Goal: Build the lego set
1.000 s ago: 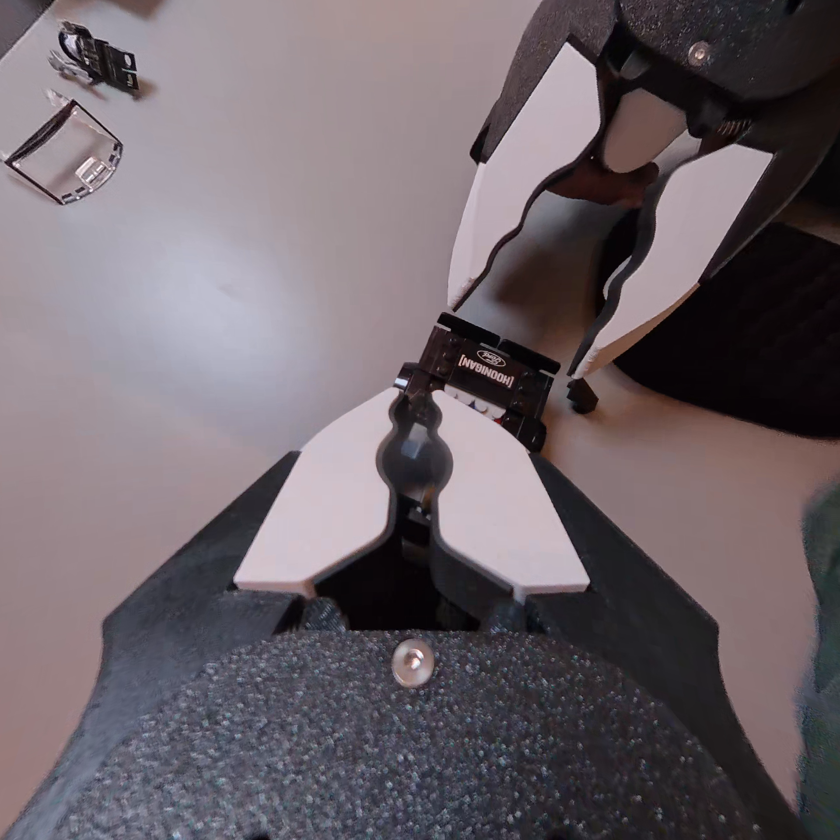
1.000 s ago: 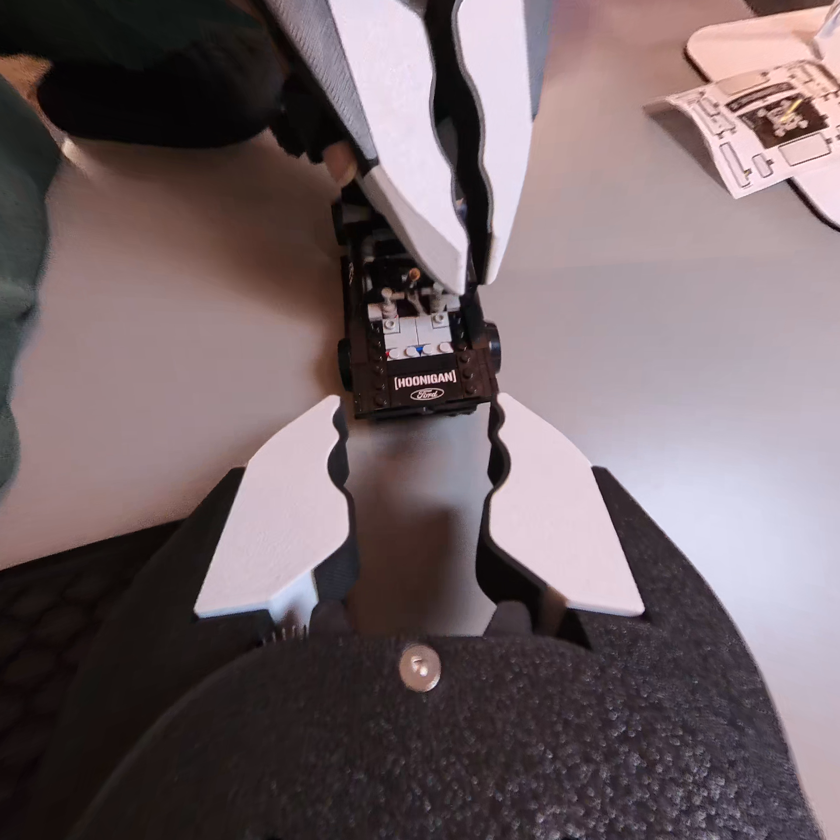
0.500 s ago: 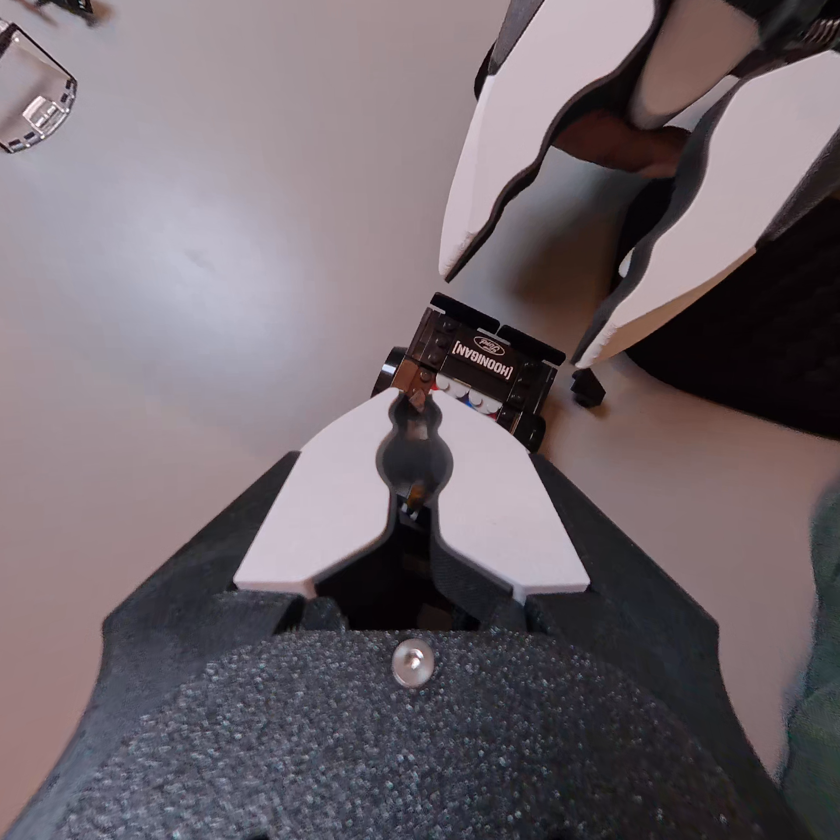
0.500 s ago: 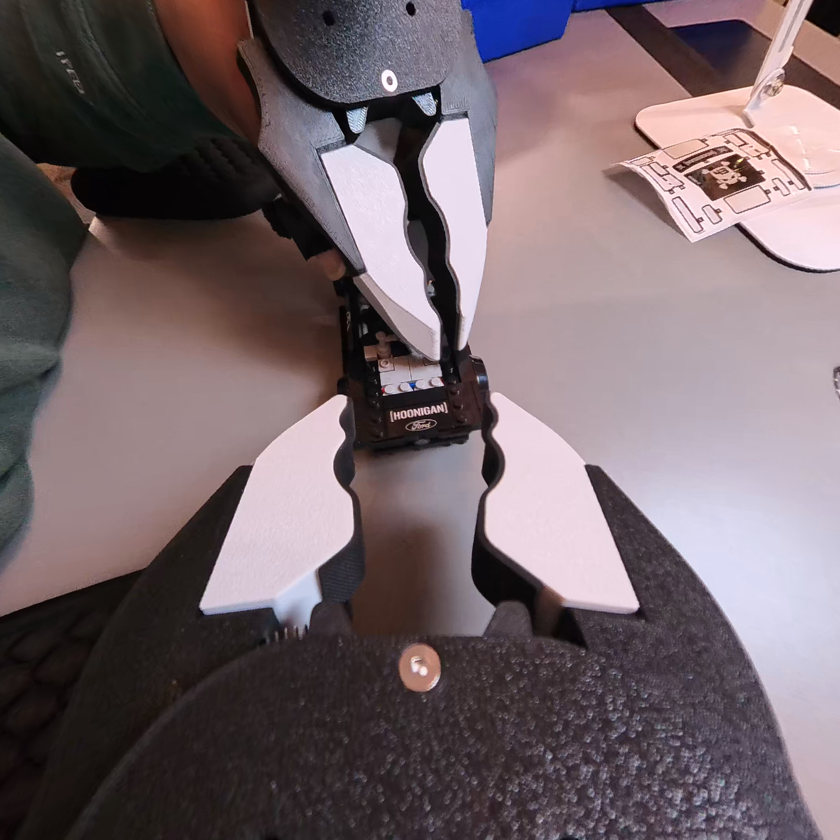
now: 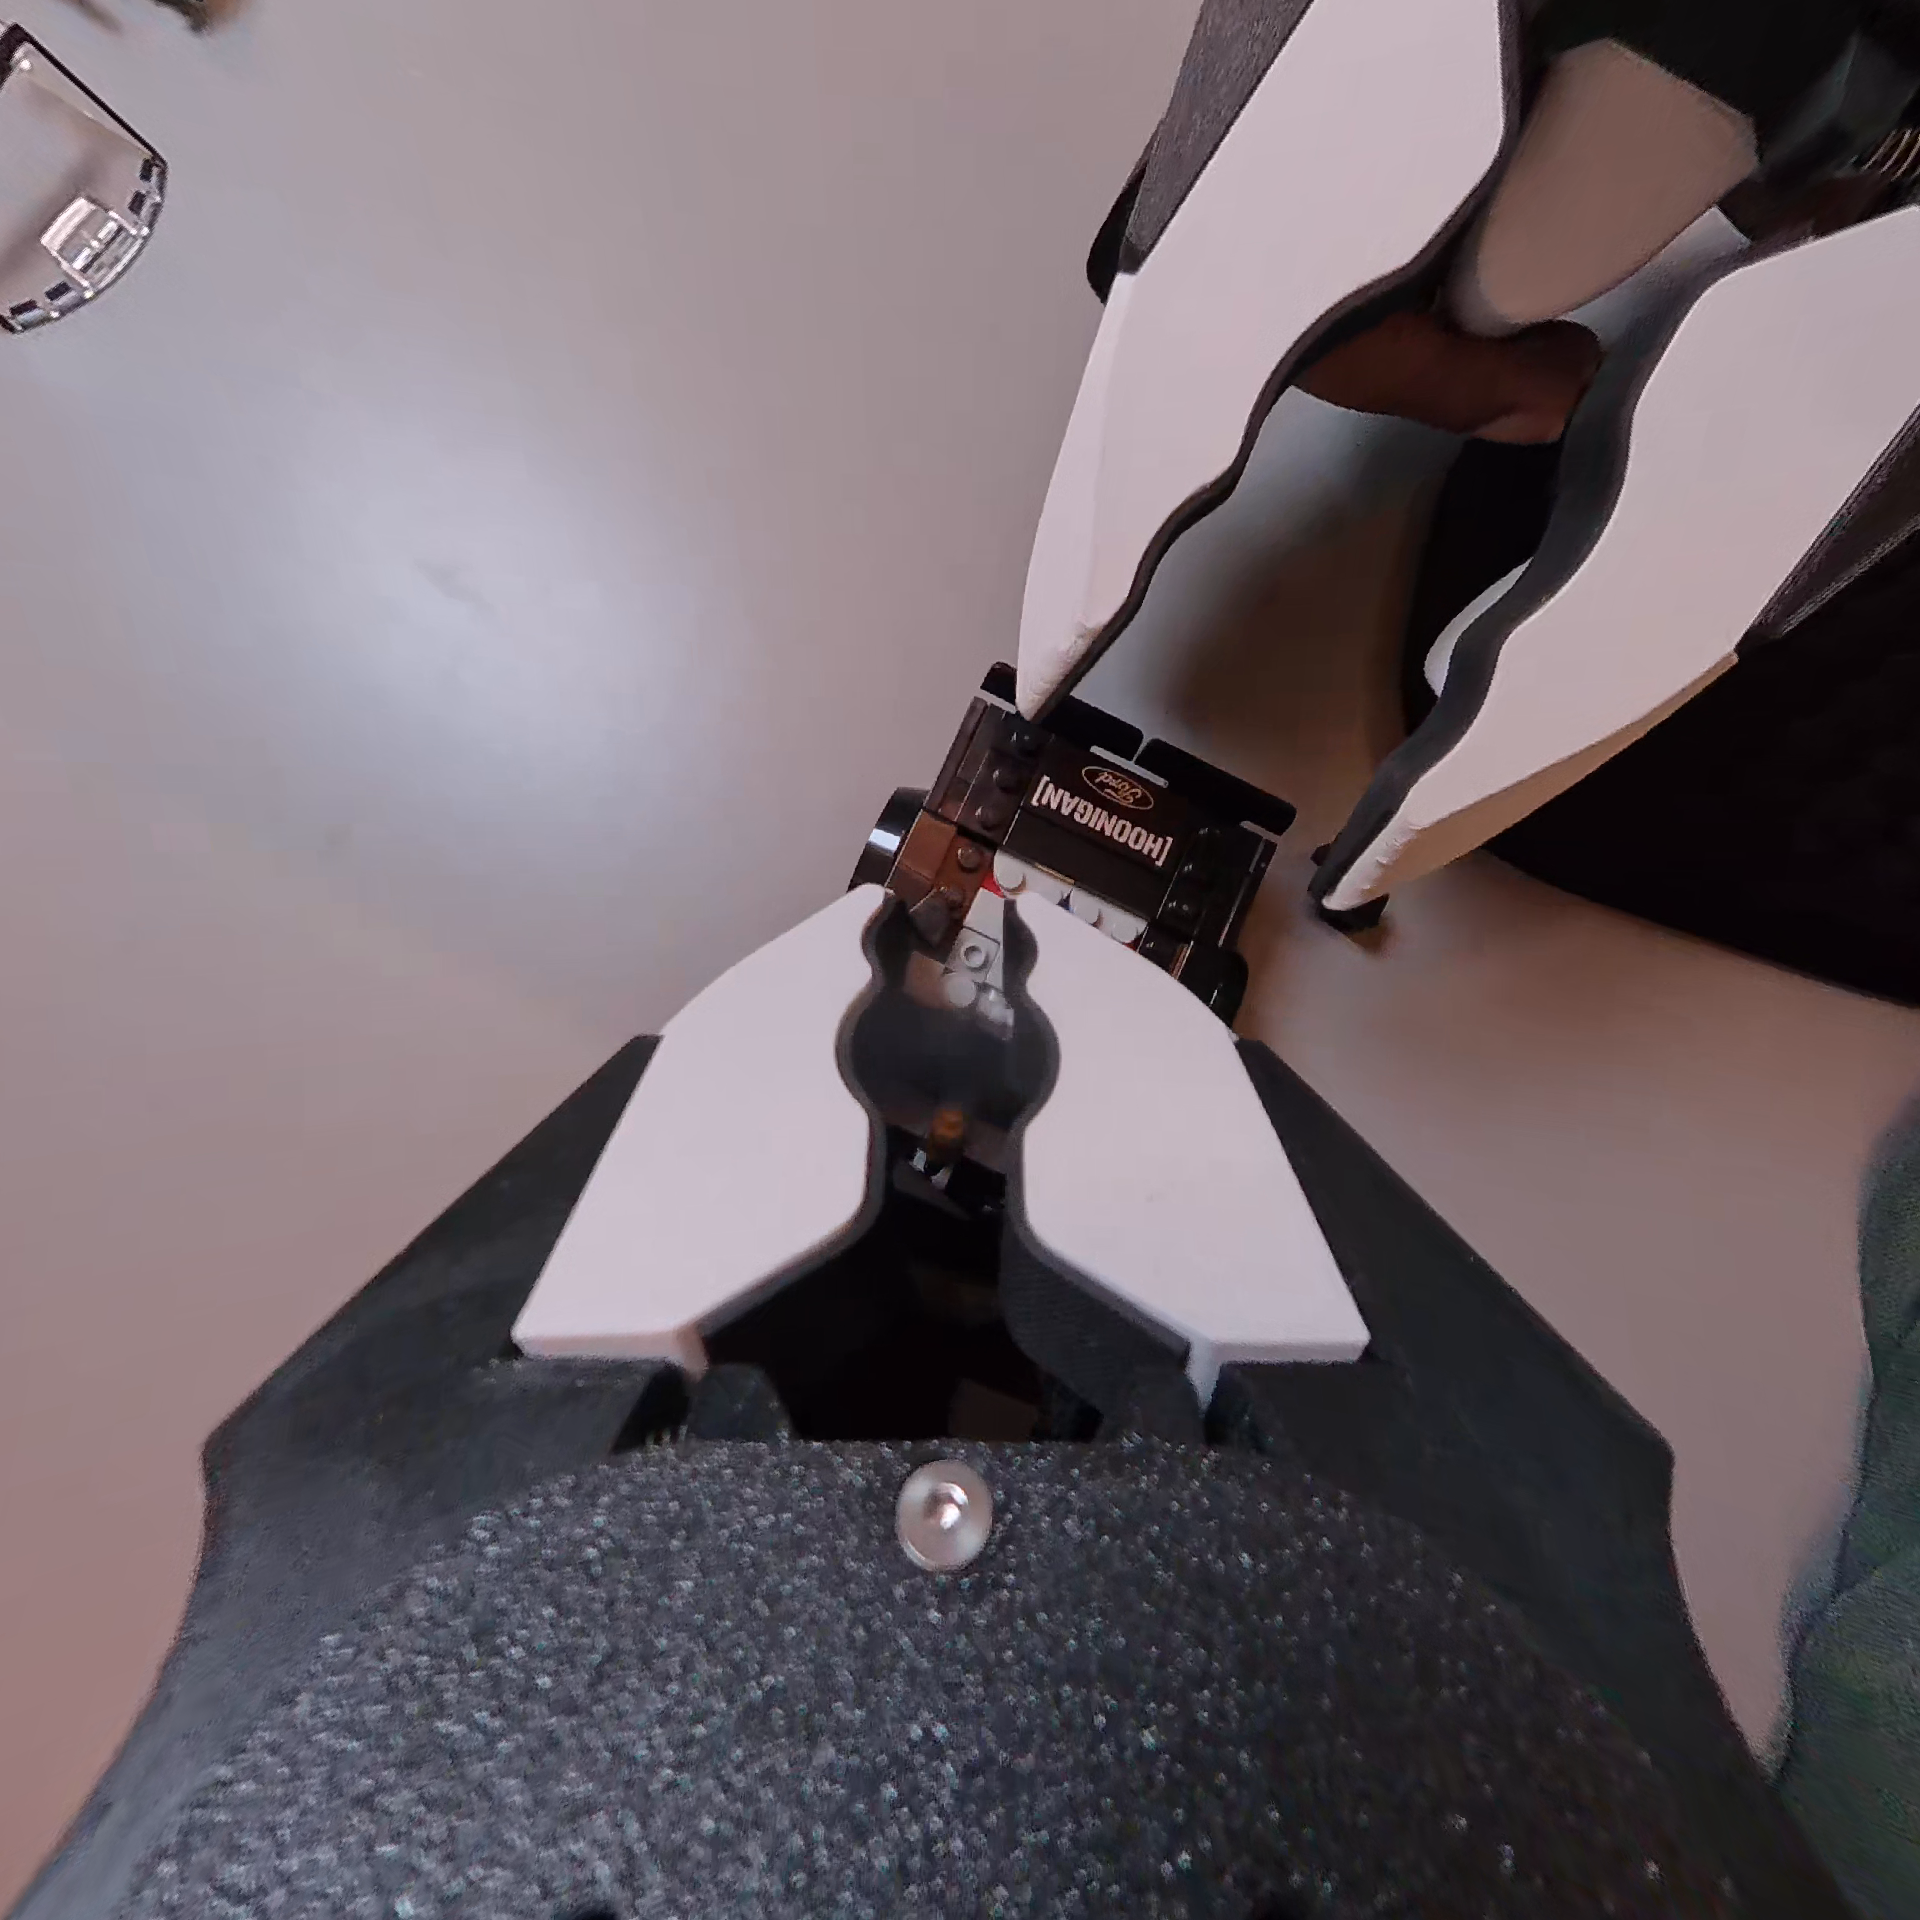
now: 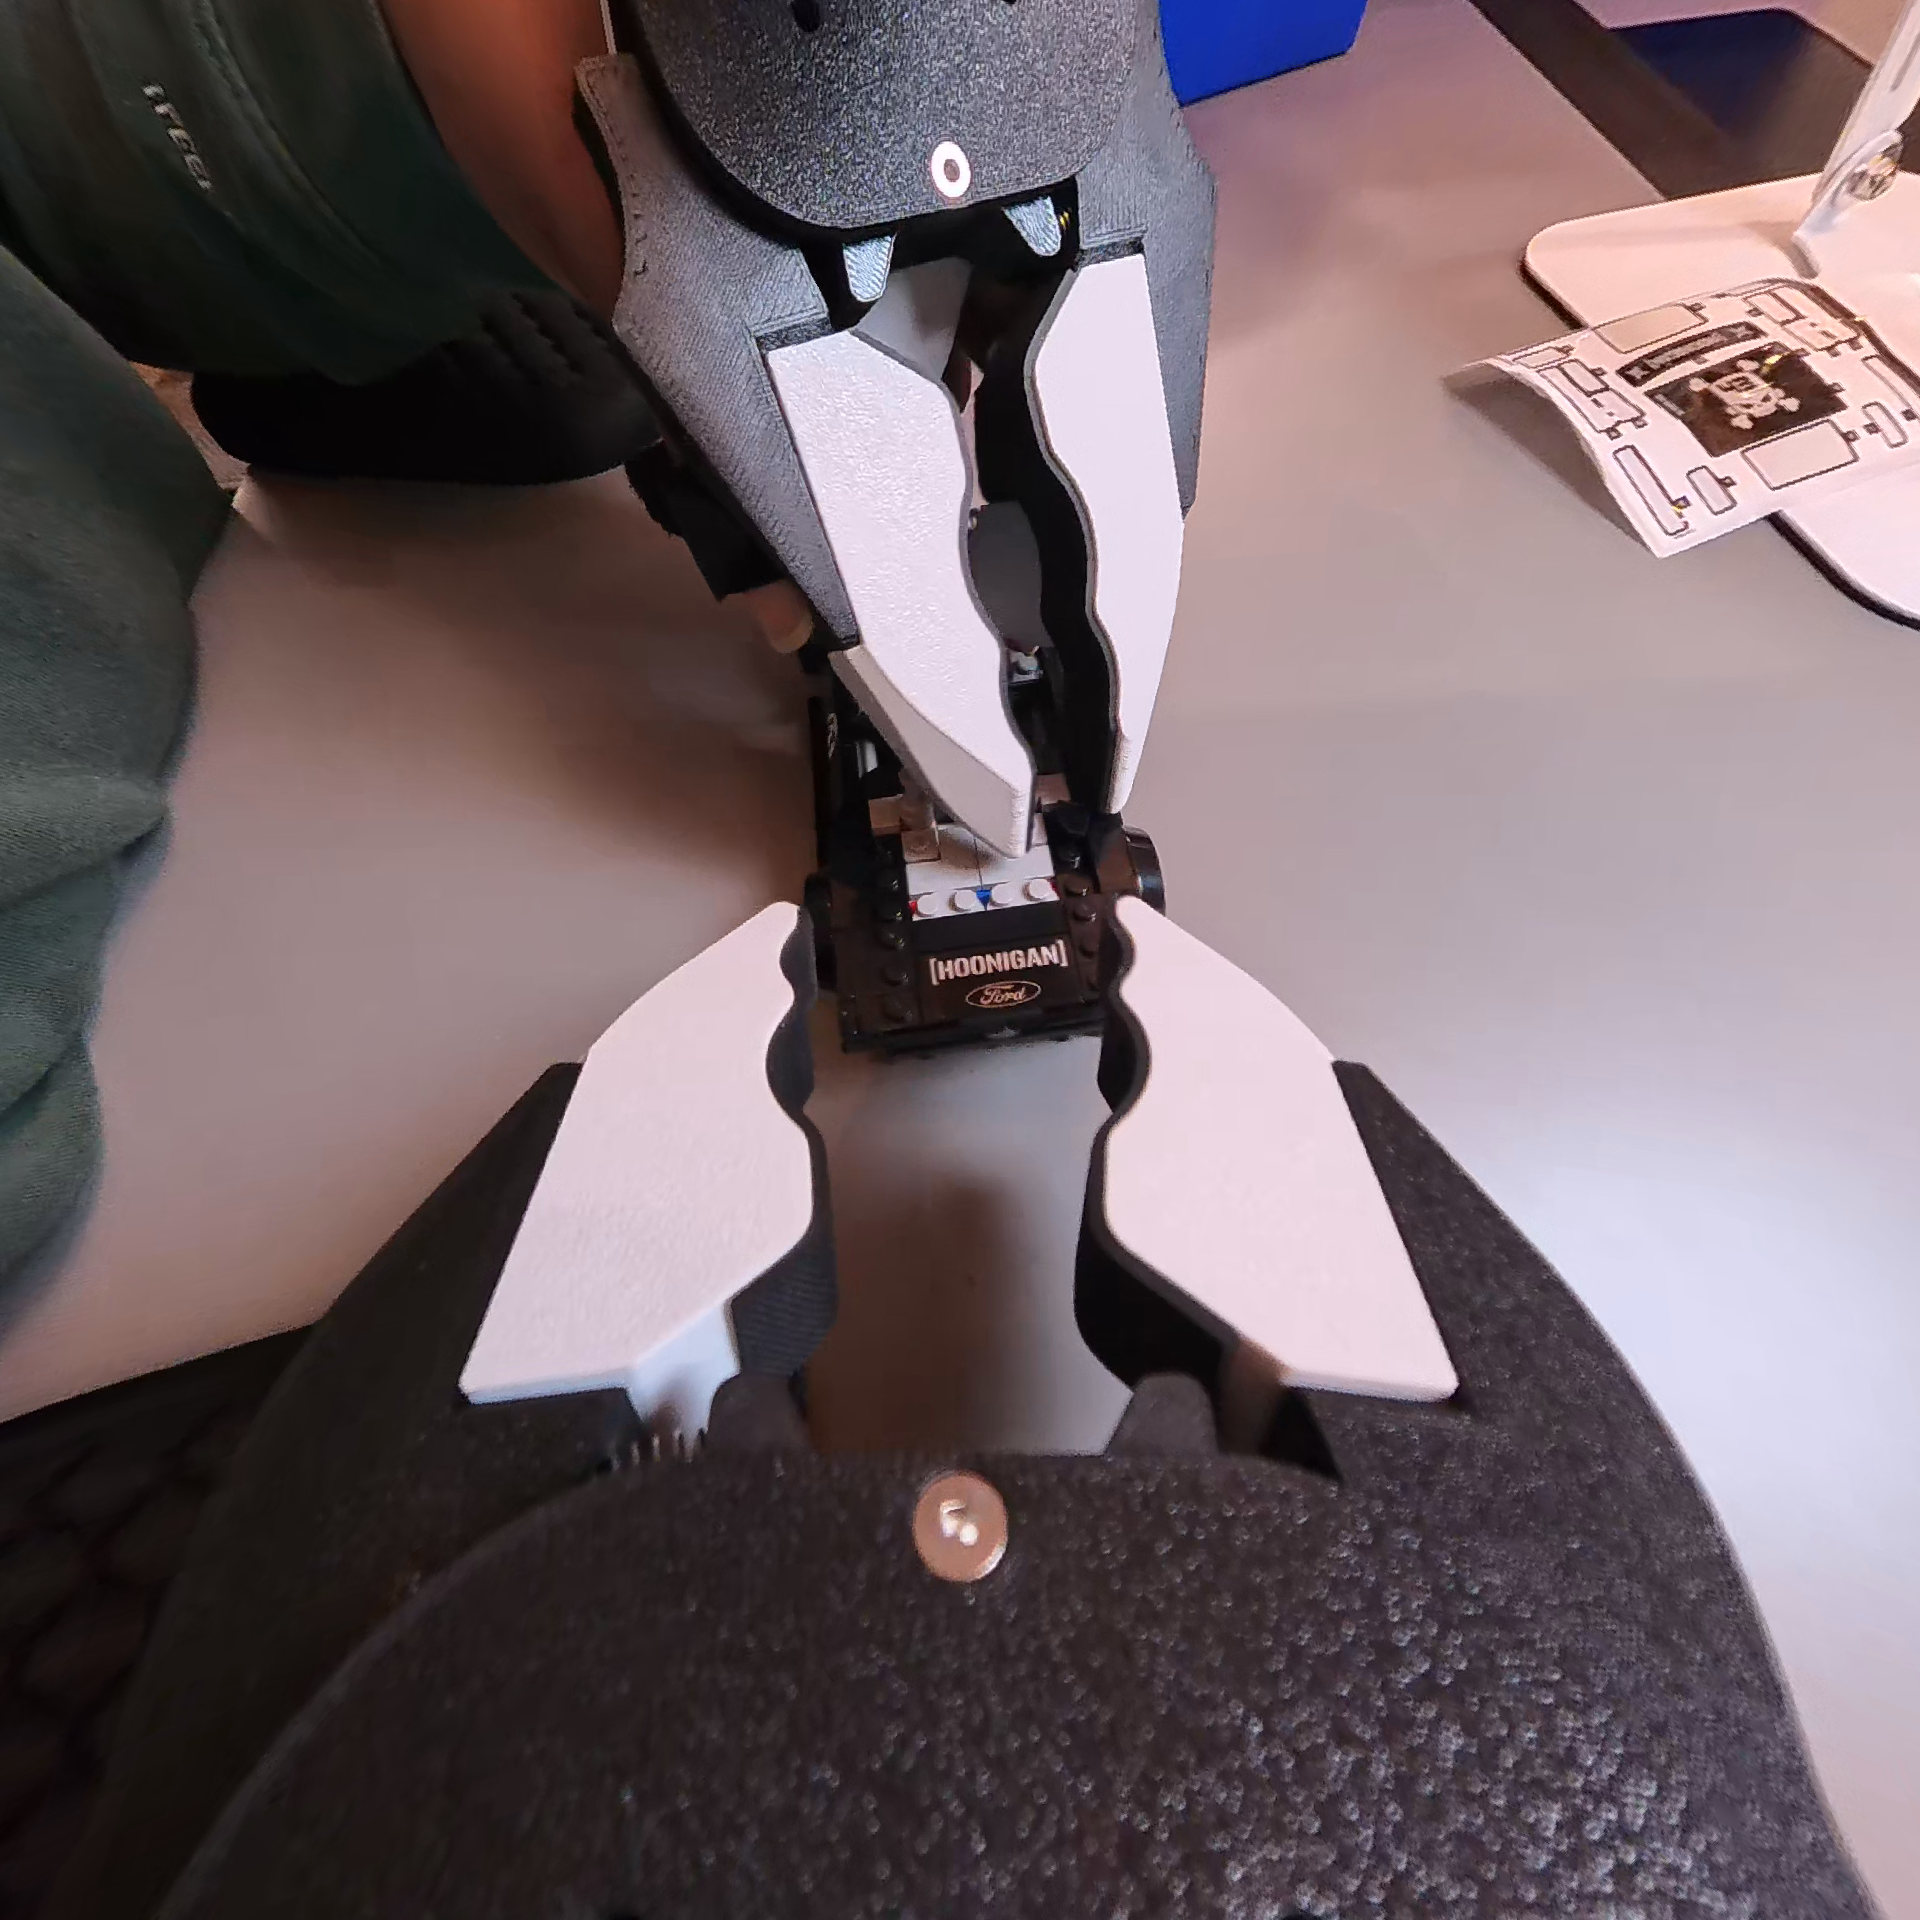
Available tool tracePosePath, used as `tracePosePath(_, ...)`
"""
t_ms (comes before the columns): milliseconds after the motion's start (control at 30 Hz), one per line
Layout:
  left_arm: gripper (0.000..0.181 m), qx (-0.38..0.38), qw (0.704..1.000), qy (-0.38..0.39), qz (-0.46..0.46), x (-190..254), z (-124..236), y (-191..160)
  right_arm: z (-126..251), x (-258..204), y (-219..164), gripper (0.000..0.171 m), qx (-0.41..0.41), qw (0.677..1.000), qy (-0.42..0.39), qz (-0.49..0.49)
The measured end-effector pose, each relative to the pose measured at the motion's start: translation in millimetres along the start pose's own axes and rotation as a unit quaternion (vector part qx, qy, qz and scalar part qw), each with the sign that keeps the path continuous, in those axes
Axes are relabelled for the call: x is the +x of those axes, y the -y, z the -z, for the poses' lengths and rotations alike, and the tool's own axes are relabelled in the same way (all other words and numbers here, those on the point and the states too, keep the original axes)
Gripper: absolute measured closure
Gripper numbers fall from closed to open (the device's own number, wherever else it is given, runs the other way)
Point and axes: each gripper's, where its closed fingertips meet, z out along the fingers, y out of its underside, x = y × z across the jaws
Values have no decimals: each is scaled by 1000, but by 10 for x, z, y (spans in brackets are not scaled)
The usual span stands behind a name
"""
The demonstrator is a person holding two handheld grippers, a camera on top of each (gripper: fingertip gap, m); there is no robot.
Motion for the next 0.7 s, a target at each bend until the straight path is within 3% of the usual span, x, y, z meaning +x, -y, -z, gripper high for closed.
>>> tracePosePath(200,157,-8,1000,-6,-4,36,9,-11,-49,-36,35,119,-8,1000,25,4)
tracePosePath(700,152,-3,1000,-18,4,56,28,-22,-194,-9,-3,117,-146,974,119,123)
